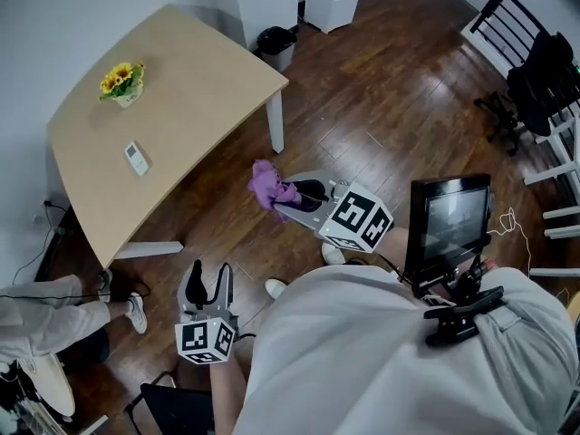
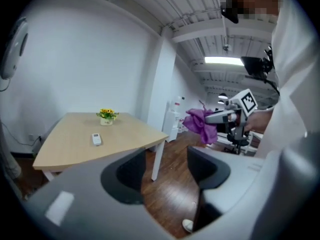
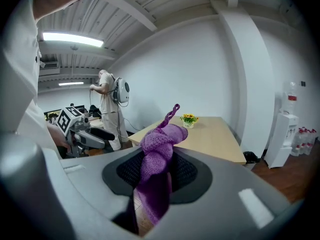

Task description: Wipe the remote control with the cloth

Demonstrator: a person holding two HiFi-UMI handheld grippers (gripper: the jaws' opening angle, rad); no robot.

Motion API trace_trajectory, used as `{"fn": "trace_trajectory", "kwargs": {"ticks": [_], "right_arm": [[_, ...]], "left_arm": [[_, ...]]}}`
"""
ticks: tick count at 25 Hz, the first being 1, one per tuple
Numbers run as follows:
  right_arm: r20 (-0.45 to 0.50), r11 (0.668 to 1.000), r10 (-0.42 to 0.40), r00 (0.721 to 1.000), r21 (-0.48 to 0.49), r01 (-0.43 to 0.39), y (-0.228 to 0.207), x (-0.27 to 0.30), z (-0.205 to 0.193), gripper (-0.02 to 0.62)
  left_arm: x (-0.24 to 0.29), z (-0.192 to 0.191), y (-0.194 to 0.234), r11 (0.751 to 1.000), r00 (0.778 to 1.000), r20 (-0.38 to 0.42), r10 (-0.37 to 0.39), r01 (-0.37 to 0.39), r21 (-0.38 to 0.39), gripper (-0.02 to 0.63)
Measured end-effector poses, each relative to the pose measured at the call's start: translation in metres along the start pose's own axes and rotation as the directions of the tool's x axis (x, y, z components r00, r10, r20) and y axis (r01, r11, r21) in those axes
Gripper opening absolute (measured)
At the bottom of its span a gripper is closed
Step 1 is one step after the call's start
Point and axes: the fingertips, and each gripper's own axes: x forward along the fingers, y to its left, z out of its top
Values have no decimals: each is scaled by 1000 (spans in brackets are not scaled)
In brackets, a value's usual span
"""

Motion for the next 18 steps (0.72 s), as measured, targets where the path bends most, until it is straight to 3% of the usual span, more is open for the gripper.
{"fn": "trace_trajectory", "kwargs": {"ticks": [5, 9, 13, 18], "right_arm": [[4, 999, 34, 999, -27, -34, -7, -15, -4, 126], [2, 998, 58, 998, -29, -58, -23, -34, -9, 126], [7, 996, 84, 996, -33, -84, -16, -33, -7, 126], [8, 994, 106, 994, -40, -106, -13, -34, -10, 126]], "left_arm": [[12, 6, -25, 1000, 1000, 6, 0, 0, 18, 282], [27, 21, -58, 999, 999, -40, 32, -31, 18, 282], [27, 2, -59, 999, 999, -45, 30, -28, 29, 282], [26, -2, -71, 993, 995, -84, 61, -52, 105, 282]]}}
